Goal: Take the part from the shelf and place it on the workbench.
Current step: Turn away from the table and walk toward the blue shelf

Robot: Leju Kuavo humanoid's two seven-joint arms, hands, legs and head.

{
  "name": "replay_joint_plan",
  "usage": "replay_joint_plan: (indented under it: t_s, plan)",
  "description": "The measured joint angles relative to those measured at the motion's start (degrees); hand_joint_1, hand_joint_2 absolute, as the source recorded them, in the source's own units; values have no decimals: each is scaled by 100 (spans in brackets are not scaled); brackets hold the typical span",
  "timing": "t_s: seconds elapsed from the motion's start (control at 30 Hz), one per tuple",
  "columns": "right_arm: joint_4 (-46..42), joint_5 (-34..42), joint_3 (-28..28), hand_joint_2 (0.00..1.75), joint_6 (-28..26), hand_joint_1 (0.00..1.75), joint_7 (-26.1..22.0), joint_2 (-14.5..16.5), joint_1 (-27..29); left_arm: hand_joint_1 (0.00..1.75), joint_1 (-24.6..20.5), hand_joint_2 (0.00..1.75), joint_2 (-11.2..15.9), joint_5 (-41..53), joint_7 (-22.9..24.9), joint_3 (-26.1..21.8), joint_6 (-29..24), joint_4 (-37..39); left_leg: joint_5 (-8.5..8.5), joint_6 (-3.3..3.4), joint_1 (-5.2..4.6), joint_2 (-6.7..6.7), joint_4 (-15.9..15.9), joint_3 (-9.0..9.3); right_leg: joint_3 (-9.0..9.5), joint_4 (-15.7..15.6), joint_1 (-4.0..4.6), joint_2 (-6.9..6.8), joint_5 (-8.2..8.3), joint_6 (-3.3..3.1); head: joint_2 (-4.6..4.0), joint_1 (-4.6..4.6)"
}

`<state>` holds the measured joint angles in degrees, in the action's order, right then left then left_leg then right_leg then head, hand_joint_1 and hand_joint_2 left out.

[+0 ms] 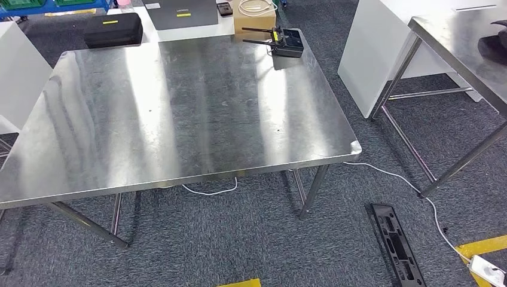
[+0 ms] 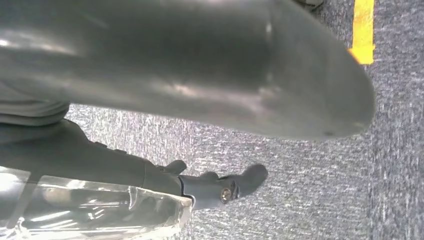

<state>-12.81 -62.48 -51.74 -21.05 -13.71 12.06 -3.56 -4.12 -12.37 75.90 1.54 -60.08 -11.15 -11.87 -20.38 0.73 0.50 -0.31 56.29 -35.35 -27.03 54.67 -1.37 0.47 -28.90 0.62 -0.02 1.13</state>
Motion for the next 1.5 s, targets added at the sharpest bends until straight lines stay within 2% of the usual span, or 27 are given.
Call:
replay_joint_plan:
  t_s: [0.07, 0.13, 0.17, 0.2, 0.23, 0.3, 0.37, 0.43, 0.5, 0.57, 0.63, 0.7, 0.73, 0.77, 0.8, 0.87, 0.9, 0.97, 1.0, 1.07, 1.1, 1.17, 1.23, 1.27, 1.33, 1.43, 1.5]
  plan:
    - [3, -15, 0, 0, 11, 0, -3, 4, -1, 0, 27, 0, 10, 1, 18, -2, -31, 1, -220, -58, 43, 2, 172, -84, -71, 4, -33, -22, 75, -137, 0, 19]
    - [5, -26, 0, 0, 27, 0, -4, 8, 2, 0, 38, 0, 17, -1, 51, -3, -52, 2, -815, -107, 64, 7, 778, -266, -176, 4, -30, -44, 176, -219, 0, 43]
    - [5, -35, 0, 0, 38, 0, -3, 8, 4, 0, 38, 0, 17, -2, 74, -3, -57, 2, -1107, -131, 70, 8, 1171, -361, -227, 10, -19, -52, 225, -233, 0, 49]
    - [5, -49, 0, 0, 47, 0, -2, 8, 6, 0, 37, 0, 18, -3, 99, -5, -60, 2, -1277, -145, 72, 8, 1494, -407, -279, 18, -6, -58, 273, -227, 0, 53]
    - [5, -65, 1, 0, 55, 0, -1, 8, 7, 0, 36, 0, 20, -5, 128, -8, -65, 2, -1317, -148, 73, 8, 1653, -371, -329, 27, 5, -60, 315, -214, 0, 54]
    - [5, -104, 3, 0, 63, 0, 4, 8, 7, 0, 36, 0, 17, -19, 195, -20, -106, 2, -1111, -111, 71, 8, 1295, 32, -416, 53, 22, -58, 380, -185, 1, 56]
    - [10, -134, 9, 0, 71, 0, 6, 23, 4, 0, 27, 0, -2, -31, 248, -38, -189, 2, -924, -36, 54, 4, 451, 621, -460, 73, 35, -57, 424, -140, 1, 52]
    - [17, -150, 14, 0, 74, 0, 0, 41, -2, 0, 19, 0, -35, -29, 279, -52, -271, 3, -881, 25, 7, 2, 12, 887, -479, 75, 31, -62, 475, -63, 0, 51]
    - [24, -154, 15, 0, 74, 0, -43, 56, 2, 0, 18, 0, -67, -10, 328, -60, -323, 4, -819, 80, -42, 7, -28, 853, -488, 49, 27, -67, 544, 32, 0, 60]
    - [34, -145, 14, 0, 73, 0, -110, 65, 13, 0, 11, 0, -90, 32, 398, -63, -342, 9, -686, 167, -32, 38, -126, 792, -562, 122, 46, -66, 486, 70, 0, 59]
    - [40, -134, 13, 0, 68, 0, -158, 61, 21, 0, 3, 0, -104, 77, 461, -65, -340, 15, -534, 249, -15, 67, -206, 684, -794, 596, 50, -59, 106, 8, 0, 31]
    - [42, -126, 13, 0, 63, 0, -182, 57, 28, 0, 2, 0, -104, 112, 496, -67, -335, 16, -421, 285, -35, 75, -210, 532, -1074, 1401, 32, -54, -350, -23, 0, 6]
    - [42, -122, 12, 0, 62, 0, -188, 53, 32, 0, 3, 0, -103, 125, 502, -68, -333, 17, -365, 284, -42, 82, -207, 459, -1134, 1710, 23, -54, -461, 8, 0, 4]
    - [42, -120, 11, 0, 61, 0, -191, 49, 34, 0, 3, 0, -102, 131, 504, -68, -331, 17, -313, 273, -46, 87, -203, 392, -1091, 1811, 17, -55, -454, 65, 1, 1]
    - [42, -118, 11, 0, 61, 0, -193, 45, 35, 0, 2, 0, -102, 133, 505, -68, -329, 18, -263, 257, -47, 89, -199, 332, -928, 1676, 11, -55, -355, 133, 1, -1]
    - [42, -116, 11, 0, 61, 0, -195, 38, 24, 0, 0, 0, -105, 136, 506, -68, -326, 19, -175, 210, -50, 87, -178, 235, -339, 881, -4, -57, -117, 220, 1, -4]
    - [42, -116, 11, 0, 61, 0, -195, 37, 14, 0, -2, 0, -107, 138, 507, -68, -325, 20, -138, 180, -59, 87, -149, 187, -28, 403, 8, -54, -65, 217, 0, -10]
    - [43, -116, 11, 0, 60, 0, -198, 39, 0, 0, -6, 0, -106, 168, 521, -64, -328, 20, -62, 121, -79, 83, -91, 124, 254, -118, 44, -36, -60, 155, 1, -2]
    - [44, -116, 11, 0, 60, 0, -198, 40, 0, 0, -6, 0, -106, 198, 541, -58, -330, 20, -26, 93, -84, 82, -69, 97, 247, -169, 65, -28, -59, 124, 1, 5]
    - [48, -115, 10, 0, 59, 0, -198, 44, 2, 0, 1, 0, -103, 266, 599, -38, -330, 21, -43, 27, -61, 66, -12, 45, 152, -128, 1, -33, -1, 32, 1, 23]
    - [50, -115, 9, 0, 59, 0, -198, 47, 2, 0, 4, 0, -102, 290, 626, -26, -327, 21, -177, -10, -39, 57, 98, -8, 110, -126, -31, -43, 43, -36, 1, 28]
    - [52, -115, 9, 0, 66, 0, -201, 59, -2, 0, 6, 0, -94, 309, 668, -2, -299, 22, -708, -82, 4, 39, 661, -194, -1, -128, -50, -69, 150, -155, 1, 39]
    - [54, -120, 9, 0, 85, 0, -208, 68, 1, 0, 5, 0, -86, 319, 692, 16, -258, 22, -1160, -143, 38, 33, 1401, -361, -127, -113, -35, -82, 258, -185, 1, 44]
    - [54, -123, 10, 0, 96, 0, -213, 71, 2, 0, 4, 0, -81, 330, 702, 25, -241, 22, -1199, -168, 59, 34, 1595, -350, -196, -91, -33, -84, 306, -171, 1, 44]
    - [56, -130, 11, 0, 113, 0, -220, 80, 4, 0, 0, 0, -67, 351, 720, 50, -221, 22, -972, -203, 108, 35, 1378, -24, -344, -10, -46, -78, 379, -121, 1, 45]
    - [59, -133, 11, 0, 116, 0, -229, 103, 0, 0, -24, 0, -44, 364, 761, 79, -218, 22, -832, -189, 127, 1, 306, 715, -528, 122, -49, -68, 453, -14, 1, 45]
    - [62, -147, 14, 0, 116, 0, -235, 117, -7, 0, -29, 0, -33, 366, 812, 87, -230, 22, -876, -110, 80, -25, 106, 799, -572, 124, -34, -70, 530, 90, 1, 43]
